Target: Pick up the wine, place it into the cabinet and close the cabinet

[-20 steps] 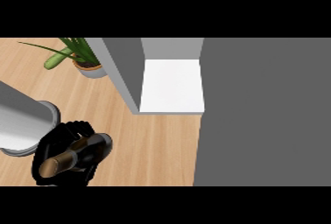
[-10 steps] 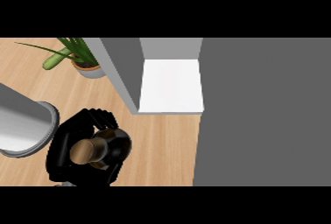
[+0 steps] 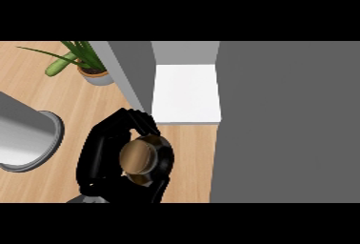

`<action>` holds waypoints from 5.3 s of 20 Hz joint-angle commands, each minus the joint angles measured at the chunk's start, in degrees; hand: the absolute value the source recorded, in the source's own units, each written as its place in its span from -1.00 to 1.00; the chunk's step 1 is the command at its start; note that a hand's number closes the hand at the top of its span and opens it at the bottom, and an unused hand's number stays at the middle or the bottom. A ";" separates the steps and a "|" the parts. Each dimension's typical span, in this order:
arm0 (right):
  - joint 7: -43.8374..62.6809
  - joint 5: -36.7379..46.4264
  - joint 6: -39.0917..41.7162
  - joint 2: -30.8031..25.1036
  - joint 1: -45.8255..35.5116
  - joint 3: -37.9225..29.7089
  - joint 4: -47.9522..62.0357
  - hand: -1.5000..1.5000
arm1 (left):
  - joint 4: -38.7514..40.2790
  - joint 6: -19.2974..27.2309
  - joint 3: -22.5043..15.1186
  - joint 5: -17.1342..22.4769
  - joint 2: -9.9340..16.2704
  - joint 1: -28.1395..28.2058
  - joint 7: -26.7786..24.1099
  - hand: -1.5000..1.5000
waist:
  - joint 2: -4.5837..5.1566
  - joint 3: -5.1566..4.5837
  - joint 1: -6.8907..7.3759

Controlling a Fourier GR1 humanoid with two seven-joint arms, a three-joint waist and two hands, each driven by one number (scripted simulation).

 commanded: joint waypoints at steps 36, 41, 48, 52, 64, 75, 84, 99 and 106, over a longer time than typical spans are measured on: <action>8.52 -3.56 -3.11 -0.78 -4.09 0.19 -7.52 -1.00 | 28.93 23.72 -8.21 10.16 -0.10 -20.34 -15.03 1.00 | 0.08 -0.07 -0.06; 4.34 -5.17 -0.64 -0.58 0.84 -0.99 -8.44 -1.00 | 33.88 26.73 -9.63 8.42 -0.10 -21.81 -15.77 1.00 | 0.05 -0.02 -0.41; -0.78 -6.06 1.60 -0.14 2.35 -2.21 -4.73 -1.00 | 41.15 28.00 -9.11 11.88 -0.10 -24.64 -22.93 1.00 | 0.15 -0.01 -0.51; 4.51 -7.10 0.17 -1.30 2.36 -2.04 -9.12 -1.00 | 40.26 26.74 -6.05 10.34 -0.10 -23.23 -22.71 1.00 | 0.00 -0.02 -0.22; 3.46 -3.54 -0.90 -0.08 -0.17 1.00 -6.00 -1.00 | 57.26 18.15 3.63 16.95 -0.06 -34.55 -27.63 1.00 | 0.30 -0.06 -0.91; 2.46 -7.93 0.92 -0.97 4.13 -2.01 -8.50 -1.00 | 65.05 18.24 5.25 16.81 -0.10 -39.20 -26.50 1.00 | 0.13 -0.01 -0.76; 2.73 -5.21 -0.57 0.55 1.93 0.29 -7.32 -1.00 | 77.22 16.91 10.01 16.99 0.55 -47.26 -35.84 1.00 | 0.37 -0.06 -1.35; 0.79 -5.98 0.52 0.55 0.86 0.45 -3.21 -1.00 | 91.84 13.38 19.42 21.77 1.13 -55.09 -39.85 1.00 | 0.81 -0.07 -2.05; 2.22 -4.63 -0.08 0.95 -0.02 3.35 -5.11 -1.00 | 94.20 11.46 20.98 25.71 -0.11 -56.23 -43.56 1.00 | 1.02 -0.10 -3.36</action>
